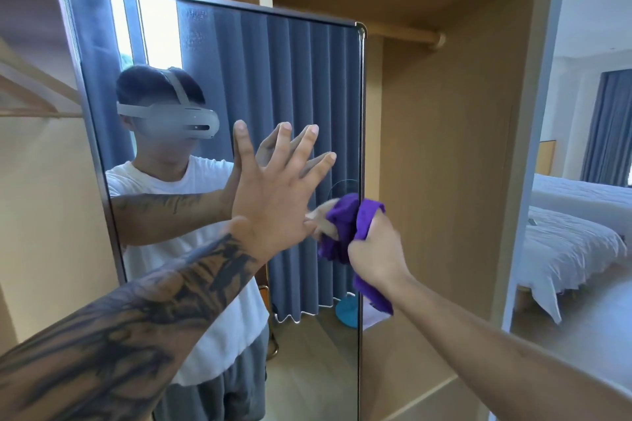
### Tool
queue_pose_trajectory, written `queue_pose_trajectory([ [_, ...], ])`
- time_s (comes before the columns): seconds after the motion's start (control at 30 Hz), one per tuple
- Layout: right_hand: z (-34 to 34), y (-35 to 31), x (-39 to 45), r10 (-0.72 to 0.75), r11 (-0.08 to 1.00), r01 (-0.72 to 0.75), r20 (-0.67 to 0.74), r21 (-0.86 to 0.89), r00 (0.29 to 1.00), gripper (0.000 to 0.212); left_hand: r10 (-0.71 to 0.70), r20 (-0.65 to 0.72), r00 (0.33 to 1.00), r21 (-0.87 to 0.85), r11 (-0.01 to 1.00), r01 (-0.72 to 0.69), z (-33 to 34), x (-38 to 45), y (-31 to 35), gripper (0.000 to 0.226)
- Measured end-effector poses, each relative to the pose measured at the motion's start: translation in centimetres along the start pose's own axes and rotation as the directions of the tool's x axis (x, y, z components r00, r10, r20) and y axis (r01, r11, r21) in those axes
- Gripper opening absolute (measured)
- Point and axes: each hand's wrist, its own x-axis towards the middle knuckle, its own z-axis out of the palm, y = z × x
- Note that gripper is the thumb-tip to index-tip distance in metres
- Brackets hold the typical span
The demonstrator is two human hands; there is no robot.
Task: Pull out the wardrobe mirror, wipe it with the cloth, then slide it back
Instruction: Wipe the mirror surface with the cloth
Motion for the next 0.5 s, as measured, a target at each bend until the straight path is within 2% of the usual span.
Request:
queue_pose_trajectory([
  [0.17, -5.8, -10.6, 8.1, -0.106, 0.994, 0.108, -0.096, 0.015, 0.990, 0.028, 0.015, 0.029, 0.999, -0.006, 1.000, -0.015, -1.0, 0.4, -0.4, 0.096],
  [0.27, -8.0, -15.3, 11.4, -0.135, 0.991, 0.135, -0.129, -0.012, 0.982, 0.020, 0.038, -0.020, 0.999, 0.003, 0.999, -0.037, -2.6, 1.5, -1.2, 0.086],
  [0.33, -8.6, -16.5, 12.4, -0.140, 0.990, 0.135, -0.132, -0.043, 0.981, 0.021, 0.039, -0.095, 0.995, -0.021, 0.999, -0.041, -3.8, 2.9, -2.5, 0.079],
  [0.4, -8.3, -16.5, 12.6, -0.132, 0.989, 0.121, -0.142, -0.084, 0.981, 0.032, 0.013, -0.155, 0.988, -0.031, 0.999, -0.018, -4.6, 4.9, -4.4, 0.078],
  [0.5, -7.0, -14.5, 11.7, -0.173, 0.985, 0.167, -0.187, -0.050, 0.967, 0.035, -0.104, -0.151, 0.983, -0.064, 0.993, 0.095, -5.5, 7.6, -7.2, 0.093],
])
